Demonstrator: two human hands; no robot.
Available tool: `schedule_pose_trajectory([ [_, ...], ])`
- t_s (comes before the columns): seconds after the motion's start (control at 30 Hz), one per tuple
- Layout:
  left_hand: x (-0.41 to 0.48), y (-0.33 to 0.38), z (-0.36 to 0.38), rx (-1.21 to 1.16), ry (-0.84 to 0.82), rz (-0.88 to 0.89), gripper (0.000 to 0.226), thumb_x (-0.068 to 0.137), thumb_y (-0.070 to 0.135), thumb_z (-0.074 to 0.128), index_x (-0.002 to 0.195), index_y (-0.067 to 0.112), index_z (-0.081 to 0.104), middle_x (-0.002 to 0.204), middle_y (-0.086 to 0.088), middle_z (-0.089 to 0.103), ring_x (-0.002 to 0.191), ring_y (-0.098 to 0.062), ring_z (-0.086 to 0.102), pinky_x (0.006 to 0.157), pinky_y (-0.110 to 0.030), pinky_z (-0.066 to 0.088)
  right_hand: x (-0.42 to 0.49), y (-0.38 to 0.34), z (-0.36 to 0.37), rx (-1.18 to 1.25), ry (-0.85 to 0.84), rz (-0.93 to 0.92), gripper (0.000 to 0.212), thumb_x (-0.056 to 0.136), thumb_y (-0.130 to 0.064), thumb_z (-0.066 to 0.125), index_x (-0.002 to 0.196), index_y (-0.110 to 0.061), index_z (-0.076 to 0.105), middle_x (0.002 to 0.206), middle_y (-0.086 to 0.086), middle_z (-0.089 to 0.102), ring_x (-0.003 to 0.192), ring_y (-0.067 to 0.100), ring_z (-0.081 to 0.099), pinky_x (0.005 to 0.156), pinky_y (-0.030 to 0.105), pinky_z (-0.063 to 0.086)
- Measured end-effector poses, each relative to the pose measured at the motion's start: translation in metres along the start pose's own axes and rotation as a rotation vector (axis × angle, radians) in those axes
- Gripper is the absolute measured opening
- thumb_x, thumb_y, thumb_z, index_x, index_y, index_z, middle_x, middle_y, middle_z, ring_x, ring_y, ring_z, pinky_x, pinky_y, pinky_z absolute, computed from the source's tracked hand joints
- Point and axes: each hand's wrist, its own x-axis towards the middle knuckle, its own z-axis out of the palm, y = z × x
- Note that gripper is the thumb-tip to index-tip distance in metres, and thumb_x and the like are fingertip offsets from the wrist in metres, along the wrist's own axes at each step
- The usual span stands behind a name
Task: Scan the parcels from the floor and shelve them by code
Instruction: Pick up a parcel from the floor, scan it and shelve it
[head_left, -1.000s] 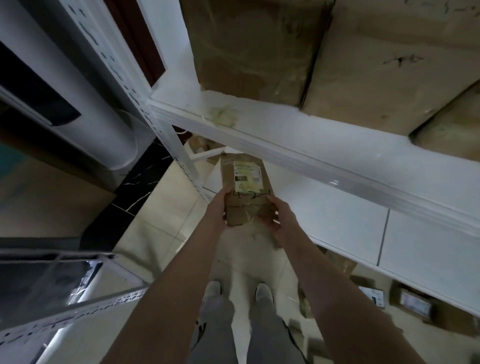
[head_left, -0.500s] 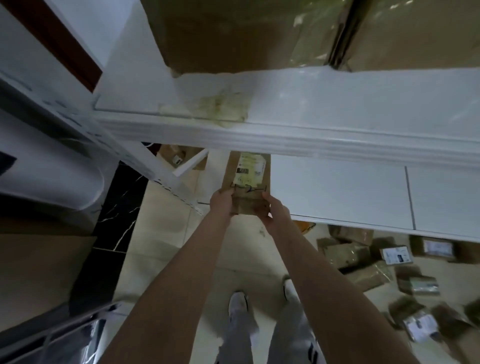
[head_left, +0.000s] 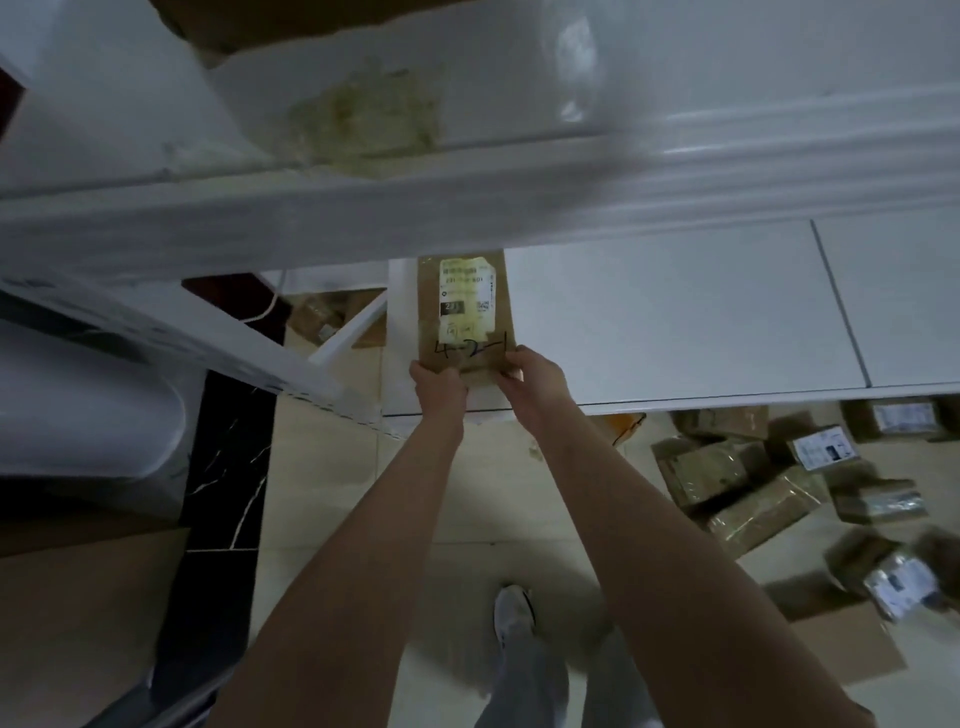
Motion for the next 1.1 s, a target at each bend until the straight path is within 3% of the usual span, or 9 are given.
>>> schedule_pose_trajectory([
  [0.07, 0.004, -0.009, 0.004, 0.093, 0.040, 0.091, 0.075, 0.084, 0.004, 0.041, 0.155, 0.016, 0.020, 0.146, -0.014, 0.045, 0.125, -0.038, 0.052, 0.105, -0.055, 0.047, -0.001, 0.004, -0.011, 0.041, -0.014, -0.013, 0.038, 0.095, 0.008, 0.049, 0.132, 0.018, 0.045, 0.111, 0.028, 0.058, 0.115, 0.028, 0.057, 0.107, 0.036, 0.045],
  [0.17, 0.002, -0.032, 0.009, 0.074, 0.039, 0.181, 0.082, 0.074, 0.011, 0.047, 0.152, 0.021, 0.025, 0.146, -0.014, 0.046, 0.126, -0.038, 0.053, 0.103, -0.055, 0.049, -0.007, 0.012, -0.046, 0.159, 0.009, 0.000, 0.032, 0.096, 0.008, 0.050, 0.127, 0.011, 0.055, 0.095, 0.011, 0.059, 0.096, 0.024, 0.062, 0.098, 0.035, 0.050],
  [0.27, -0.024, -0.046, 0.017, 0.073, 0.038, 0.152, 0.058, 0.086, 0.002, 0.050, 0.141, 0.009, 0.033, 0.130, -0.017, 0.048, 0.093, -0.029, 0.061, 0.066, -0.035, 0.055, -0.010, 0.027, -0.099, 0.291, 0.105, 0.042, 0.020, 0.097, 0.006, 0.046, 0.112, 0.003, 0.059, 0.102, 0.012, 0.062, 0.098, 0.025, 0.066, 0.094, 0.036, 0.054],
  [0.37, -0.046, -0.068, 0.033, 0.183, -0.036, 0.081, 0.026, 0.097, 0.001, 0.044, 0.123, 0.005, 0.041, 0.108, -0.013, 0.054, 0.068, -0.018, 0.058, 0.053, -0.028, 0.047, -0.014, 0.038, -0.153, 0.366, 0.258, 0.065, 0.014, 0.097, -0.001, 0.052, 0.105, 0.004, 0.062, 0.101, 0.016, 0.064, 0.091, 0.026, 0.068, 0.083, 0.034, 0.057],
  [0.47, -0.063, -0.095, 0.056, 0.316, -0.184, 0.029, 0.014, 0.098, 0.006, 0.048, 0.110, 0.009, 0.043, 0.109, -0.014, 0.057, 0.064, -0.018, 0.060, 0.055, -0.030, 0.047, -0.018, 0.046, -0.201, 0.341, 0.376, 0.074, 0.012, 0.096, -0.004, 0.058, 0.104, 0.003, 0.064, 0.096, 0.015, 0.067, 0.087, 0.026, 0.069, 0.075, 0.033, 0.059],
  [0.7, -0.087, -0.159, 0.117, 0.880, -0.472, -0.008, 0.054, 0.093, 0.022, 0.064, 0.140, 0.008, 0.040, 0.127, -0.015, 0.057, 0.107, -0.028, 0.063, 0.081, -0.038, 0.055, -0.014, 0.058, -0.291, 0.273, 0.447, 0.080, 0.017, 0.097, -0.006, 0.056, 0.109, 0.002, 0.065, 0.097, 0.016, 0.068, 0.079, 0.026, 0.070, 0.065, 0.030, 0.058],
  [0.83, -0.081, -0.196, 0.146, 1.469, -0.656, 0.297, 0.069, 0.093, 0.029, 0.065, 0.148, 0.005, 0.033, 0.146, -0.015, 0.044, 0.130, -0.032, 0.049, 0.101, -0.039, 0.048, -0.006, 0.055, -0.334, 0.335, 0.415, 0.063, 0.011, 0.096, -0.007, 0.055, 0.100, -0.001, 0.064, 0.096, 0.015, 0.068, 0.080, 0.026, 0.070, 0.066, 0.030, 0.056],
  [0.93, -0.069, -0.222, 0.165, 1.954, -0.703, 0.647, 0.071, 0.093, 0.030, 0.065, 0.150, 0.009, 0.028, 0.147, -0.013, 0.040, 0.131, -0.031, 0.047, 0.102, -0.042, 0.048, 0.010, 0.048, -0.356, 0.312, 0.353, 0.016, 0.016, 0.097, -0.009, 0.055, 0.109, -0.001, 0.062, 0.099, 0.014, 0.068, 0.083, 0.025, 0.069, 0.068, 0.030, 0.057],
  [1.1, -0.035, -0.271, 0.210, 2.313, -0.627, 1.053, 0.078, 0.086, 0.025, 0.071, 0.149, 0.012, 0.027, 0.146, -0.011, 0.040, 0.132, -0.026, 0.044, 0.098, -0.037, 0.048, 0.063, 0.048, -0.387, 0.290, 0.264, -0.018, 0.009, 0.096, -0.009, 0.056, 0.100, -0.006, 0.062, 0.099, 0.012, 0.065, 0.080, 0.023, 0.068, 0.063, 0.027, 0.059],
])
